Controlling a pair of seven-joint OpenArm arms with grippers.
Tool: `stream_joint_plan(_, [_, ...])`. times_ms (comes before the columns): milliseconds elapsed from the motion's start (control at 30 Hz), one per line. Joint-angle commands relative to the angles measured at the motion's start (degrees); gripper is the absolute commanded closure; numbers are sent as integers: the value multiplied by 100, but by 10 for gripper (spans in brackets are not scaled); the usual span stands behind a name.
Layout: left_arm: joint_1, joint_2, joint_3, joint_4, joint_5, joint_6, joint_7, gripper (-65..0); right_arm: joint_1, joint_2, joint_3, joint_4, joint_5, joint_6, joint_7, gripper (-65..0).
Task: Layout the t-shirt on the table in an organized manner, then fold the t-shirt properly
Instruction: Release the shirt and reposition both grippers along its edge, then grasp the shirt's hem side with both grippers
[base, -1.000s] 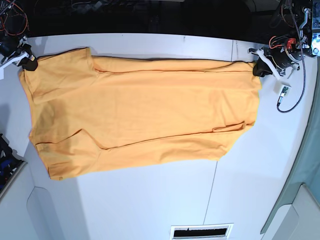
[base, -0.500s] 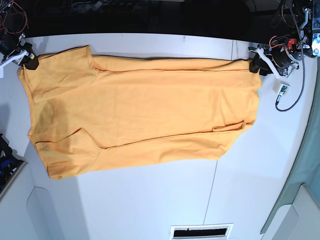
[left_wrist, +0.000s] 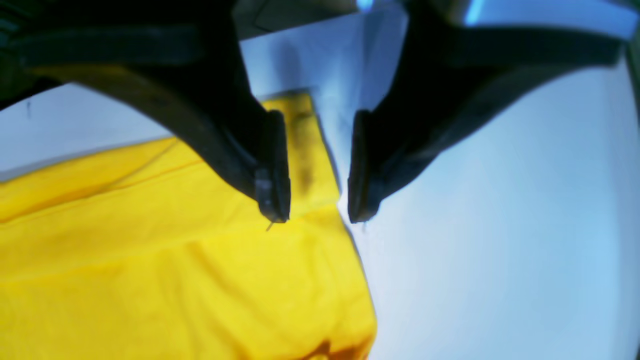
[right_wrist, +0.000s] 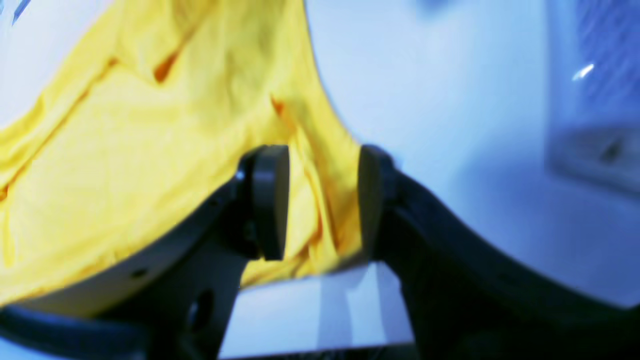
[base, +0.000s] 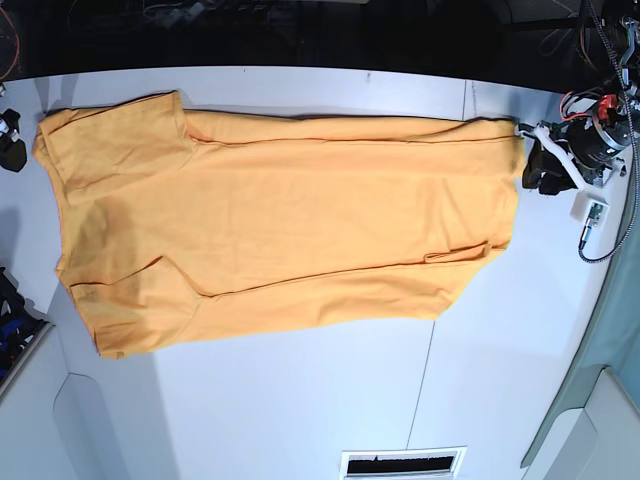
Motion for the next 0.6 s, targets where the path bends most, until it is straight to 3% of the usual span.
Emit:
stream_joint_plan(0, [-20,-96,-44,131,-61,-22,-125,-233,98,140,50,129,98,17,116,-232])
stream_joint_plan(200, [-313,-92,-42,173,-61,15,-278,-233,529,122,48,127,76,17,131,-231])
stream_joint_plan(367, [-914,-94,164,-13,-35,437,-424,-233,901,120,-109,114,11,17,140,-232])
stream_joint_plan(567, [-1915,-92,1008,-1043,140,433,-529,-233,1453,92,-804,-31,-820,-136,544,-232])
